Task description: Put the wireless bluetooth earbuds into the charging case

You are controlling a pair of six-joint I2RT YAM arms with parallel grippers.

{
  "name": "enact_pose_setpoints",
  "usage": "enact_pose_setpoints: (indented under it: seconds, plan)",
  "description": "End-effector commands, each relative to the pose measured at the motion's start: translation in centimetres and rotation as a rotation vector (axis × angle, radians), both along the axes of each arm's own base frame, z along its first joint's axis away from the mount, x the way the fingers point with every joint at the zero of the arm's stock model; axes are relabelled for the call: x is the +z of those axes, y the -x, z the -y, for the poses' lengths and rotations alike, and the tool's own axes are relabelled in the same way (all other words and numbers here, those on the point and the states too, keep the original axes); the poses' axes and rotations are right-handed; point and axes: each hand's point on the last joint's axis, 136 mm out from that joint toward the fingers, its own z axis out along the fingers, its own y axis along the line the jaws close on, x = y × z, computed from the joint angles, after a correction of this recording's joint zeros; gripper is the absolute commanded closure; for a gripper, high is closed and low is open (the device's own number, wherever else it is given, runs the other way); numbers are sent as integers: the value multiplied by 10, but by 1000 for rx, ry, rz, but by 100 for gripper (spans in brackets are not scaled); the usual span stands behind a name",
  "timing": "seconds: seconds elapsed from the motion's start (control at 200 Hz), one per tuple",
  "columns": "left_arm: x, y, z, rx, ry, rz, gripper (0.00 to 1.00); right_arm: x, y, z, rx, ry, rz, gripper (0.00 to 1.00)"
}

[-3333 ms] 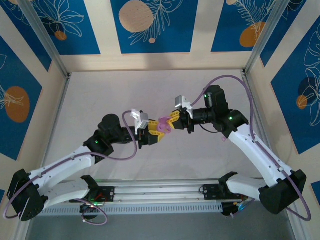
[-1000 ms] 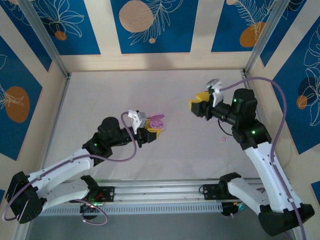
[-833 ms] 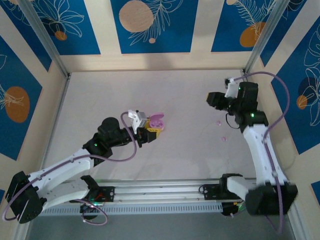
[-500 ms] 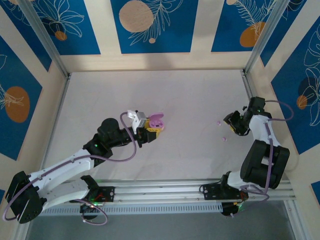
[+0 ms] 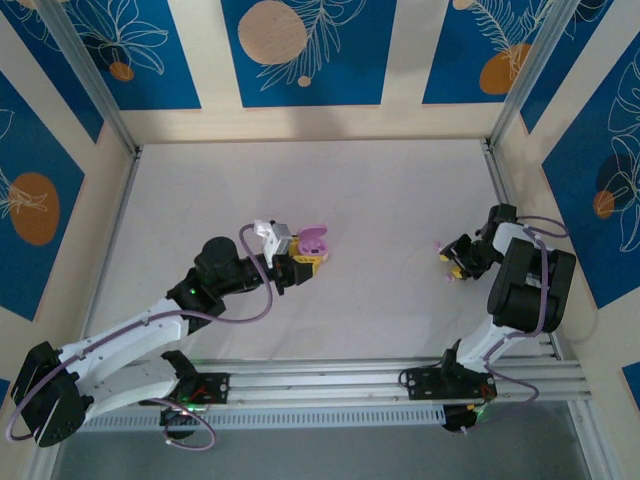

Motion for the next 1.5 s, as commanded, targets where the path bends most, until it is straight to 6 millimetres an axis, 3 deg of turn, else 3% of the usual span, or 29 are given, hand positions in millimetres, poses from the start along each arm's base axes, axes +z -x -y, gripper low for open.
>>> enact_pose_setpoints:
  seconds: [0.0,0.44,1.045,1.496]
  plan:
    - [9,1,0,-1,39,19,78,-3,13,0,-52,-8,-75,58]
    - [7,3,2,-17,47,20,77,4,33,-19,-76,-5,-106,58]
    - [7,4,0,-12,55,27,77,5,40,-25,-53,42,-161,59]
    - [8,3,0,-10,55,24,76,-2,38,-28,-30,29,-183,73]
